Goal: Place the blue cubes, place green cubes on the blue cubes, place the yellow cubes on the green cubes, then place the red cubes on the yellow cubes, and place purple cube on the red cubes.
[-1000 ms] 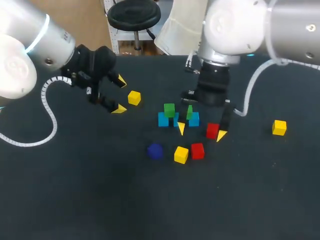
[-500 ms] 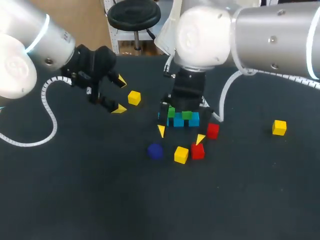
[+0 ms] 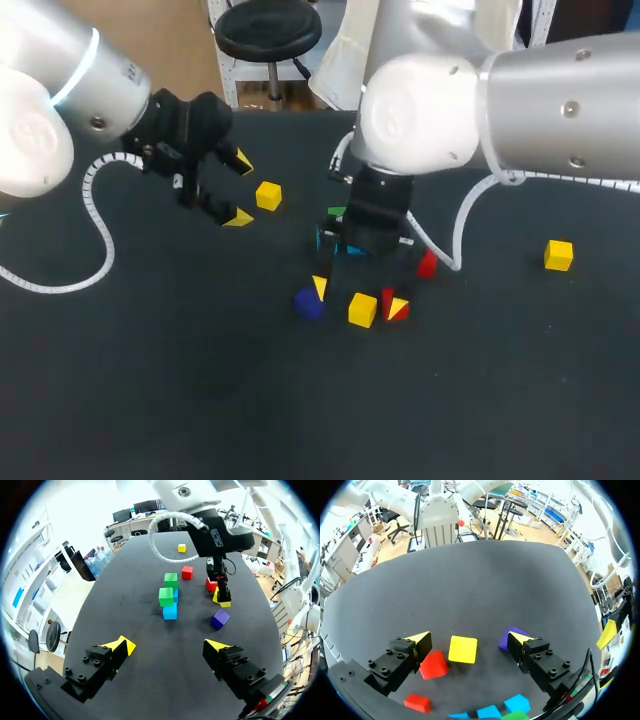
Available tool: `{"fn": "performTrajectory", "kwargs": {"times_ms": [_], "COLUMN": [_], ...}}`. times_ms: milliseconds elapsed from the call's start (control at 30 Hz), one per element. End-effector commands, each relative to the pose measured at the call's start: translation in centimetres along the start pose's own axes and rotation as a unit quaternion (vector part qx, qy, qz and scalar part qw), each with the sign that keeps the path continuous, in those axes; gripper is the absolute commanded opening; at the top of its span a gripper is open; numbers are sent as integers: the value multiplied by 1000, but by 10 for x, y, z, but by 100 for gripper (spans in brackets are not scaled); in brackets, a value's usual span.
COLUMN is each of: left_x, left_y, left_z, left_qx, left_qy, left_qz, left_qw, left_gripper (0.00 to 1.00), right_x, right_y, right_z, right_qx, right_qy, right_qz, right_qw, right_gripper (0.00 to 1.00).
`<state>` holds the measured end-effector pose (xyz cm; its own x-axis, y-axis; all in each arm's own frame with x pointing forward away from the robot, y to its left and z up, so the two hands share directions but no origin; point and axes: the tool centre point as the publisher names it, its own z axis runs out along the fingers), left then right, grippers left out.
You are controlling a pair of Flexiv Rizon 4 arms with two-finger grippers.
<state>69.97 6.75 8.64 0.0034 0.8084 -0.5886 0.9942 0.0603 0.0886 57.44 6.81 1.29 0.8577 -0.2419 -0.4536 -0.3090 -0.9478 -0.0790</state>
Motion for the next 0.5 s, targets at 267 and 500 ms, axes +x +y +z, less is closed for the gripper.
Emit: {"fn": "performTrajectory", "kwargs": {"times_ms": [267,500], "left_x": [1,1], "left_y": [0,0], "left_z": [0,0], "left_qx": [0,0], "left_qy": [-1,-1], "left_qz": [1,1], "left_qw": [1000,1000], "left_gripper": [100,100], "right_x": [6,12], "right_y": [-1,-3], "right_z": [23,26], "right_qx": [-7,-18], "right_qy": [-15,-14], "right_qz": [19,34], "right_qw": [1000,999], "right_gripper": [100,75]}}
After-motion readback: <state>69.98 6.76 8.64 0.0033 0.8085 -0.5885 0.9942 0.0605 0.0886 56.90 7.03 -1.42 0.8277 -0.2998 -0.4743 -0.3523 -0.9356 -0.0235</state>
